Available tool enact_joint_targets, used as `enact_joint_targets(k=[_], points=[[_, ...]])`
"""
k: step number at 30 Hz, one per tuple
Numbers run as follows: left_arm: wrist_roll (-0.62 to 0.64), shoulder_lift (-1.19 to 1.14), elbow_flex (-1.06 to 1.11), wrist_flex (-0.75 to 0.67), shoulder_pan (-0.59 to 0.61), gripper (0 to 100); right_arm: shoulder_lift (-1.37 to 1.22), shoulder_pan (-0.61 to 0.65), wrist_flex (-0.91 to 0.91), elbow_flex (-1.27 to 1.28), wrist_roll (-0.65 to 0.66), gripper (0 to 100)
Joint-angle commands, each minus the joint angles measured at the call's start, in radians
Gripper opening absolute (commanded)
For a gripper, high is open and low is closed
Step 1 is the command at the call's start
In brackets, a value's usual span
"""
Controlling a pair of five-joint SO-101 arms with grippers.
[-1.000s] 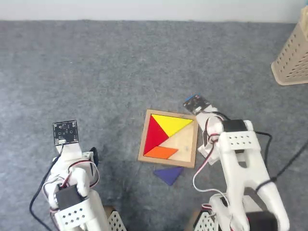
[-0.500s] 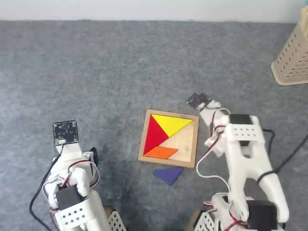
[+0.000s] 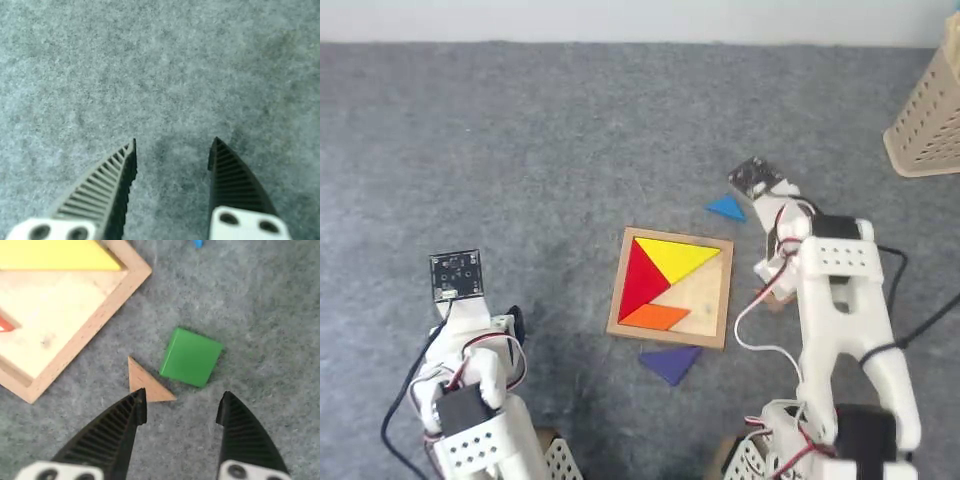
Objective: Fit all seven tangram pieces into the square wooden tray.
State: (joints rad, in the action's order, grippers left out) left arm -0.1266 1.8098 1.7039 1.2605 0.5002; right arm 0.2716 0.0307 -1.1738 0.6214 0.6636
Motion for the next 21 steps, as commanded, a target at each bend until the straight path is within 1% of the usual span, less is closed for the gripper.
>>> enact_joint_targets(k=[1, 5, 8, 12, 17, 21], points=[[0.009, 0.012, -0.019, 0.003, 0.0, 23, -0.082, -0.005, -0.031, -0.129, -0.031, 23.3], [0.009, 0.012, -0.019, 0.003, 0.0, 23, -0.203, -0.005, -0.028, -0.175, -0.021, 23.2], [0.009, 0.012, -0.019, 0.003, 0.0, 23, -0.249, 0.015, -0.038, -0.17, 0.071, 23.2], [0.009, 0.012, -0.019, 0.003, 0.0, 23, -0.234, 0.024, -0.074, -0.123, 0.163, 23.2], [0.009, 0.012, -0.019, 0.003, 0.0, 23, -0.189, 0.024, -0.068, -0.028, 0.281, 23.2], [0.009, 0.012, -0.019, 0.003, 0.0, 23, -0.189, 0.018, -0.008, 0.052, 0.342, 23.1]])
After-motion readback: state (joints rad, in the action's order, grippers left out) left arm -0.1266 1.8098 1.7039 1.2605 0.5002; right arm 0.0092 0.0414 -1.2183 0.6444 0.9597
